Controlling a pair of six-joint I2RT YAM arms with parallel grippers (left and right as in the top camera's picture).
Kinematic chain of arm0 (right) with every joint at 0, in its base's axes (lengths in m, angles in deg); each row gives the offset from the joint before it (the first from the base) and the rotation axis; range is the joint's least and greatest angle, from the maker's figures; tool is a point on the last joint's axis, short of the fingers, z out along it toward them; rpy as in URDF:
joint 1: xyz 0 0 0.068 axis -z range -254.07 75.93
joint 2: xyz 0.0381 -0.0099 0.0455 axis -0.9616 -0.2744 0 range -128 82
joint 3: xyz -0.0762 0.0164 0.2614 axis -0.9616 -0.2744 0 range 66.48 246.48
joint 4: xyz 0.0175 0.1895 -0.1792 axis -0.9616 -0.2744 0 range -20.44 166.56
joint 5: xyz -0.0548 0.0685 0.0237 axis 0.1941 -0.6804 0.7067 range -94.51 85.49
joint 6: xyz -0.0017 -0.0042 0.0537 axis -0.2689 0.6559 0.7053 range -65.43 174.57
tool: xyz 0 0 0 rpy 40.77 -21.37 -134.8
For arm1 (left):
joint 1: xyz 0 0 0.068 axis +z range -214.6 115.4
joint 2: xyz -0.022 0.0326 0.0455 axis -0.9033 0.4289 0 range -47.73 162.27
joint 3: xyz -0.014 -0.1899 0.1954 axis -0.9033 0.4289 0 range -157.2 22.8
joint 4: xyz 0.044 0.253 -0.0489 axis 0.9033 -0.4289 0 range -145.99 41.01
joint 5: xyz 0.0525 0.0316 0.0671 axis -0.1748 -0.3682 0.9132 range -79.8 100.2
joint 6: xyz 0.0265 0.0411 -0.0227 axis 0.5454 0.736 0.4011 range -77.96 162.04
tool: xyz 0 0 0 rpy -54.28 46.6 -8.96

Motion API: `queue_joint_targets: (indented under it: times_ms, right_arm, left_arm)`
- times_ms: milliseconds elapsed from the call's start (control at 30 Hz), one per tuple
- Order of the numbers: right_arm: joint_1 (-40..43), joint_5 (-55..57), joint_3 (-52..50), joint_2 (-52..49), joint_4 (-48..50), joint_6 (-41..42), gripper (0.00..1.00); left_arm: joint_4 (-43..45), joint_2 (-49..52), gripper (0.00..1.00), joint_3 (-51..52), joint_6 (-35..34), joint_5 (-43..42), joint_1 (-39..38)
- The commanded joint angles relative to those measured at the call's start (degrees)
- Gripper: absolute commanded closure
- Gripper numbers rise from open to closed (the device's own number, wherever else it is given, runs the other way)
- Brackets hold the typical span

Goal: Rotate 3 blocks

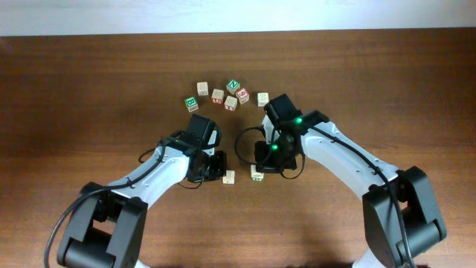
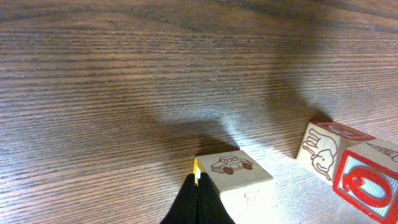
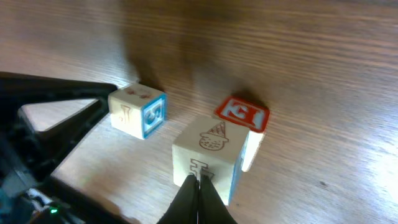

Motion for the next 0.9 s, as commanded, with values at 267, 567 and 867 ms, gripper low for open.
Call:
queue_joint_targets:
  times_ms: [267,567,867]
  right_arm:
    - [0.63,9.77,2.47,-2.29,-3.69,1.64,0.96]
    - [-5.35,6.47,2.62,-2.56,-0.79,0.35,0.96]
    - [-5.33,7.41,3.34,-3.10,8.15,-0.52,0.96]
  left_arm:
    - [0.15,0.39,1.00,-0.52,0.76,-0.83,-0.07]
    - [0.33,0.39,1.00,-0.52,0.76,-0.83,-0.07]
    - [1.68,0.39,1.00,-0.52,0.74,-0.83,-0.07]
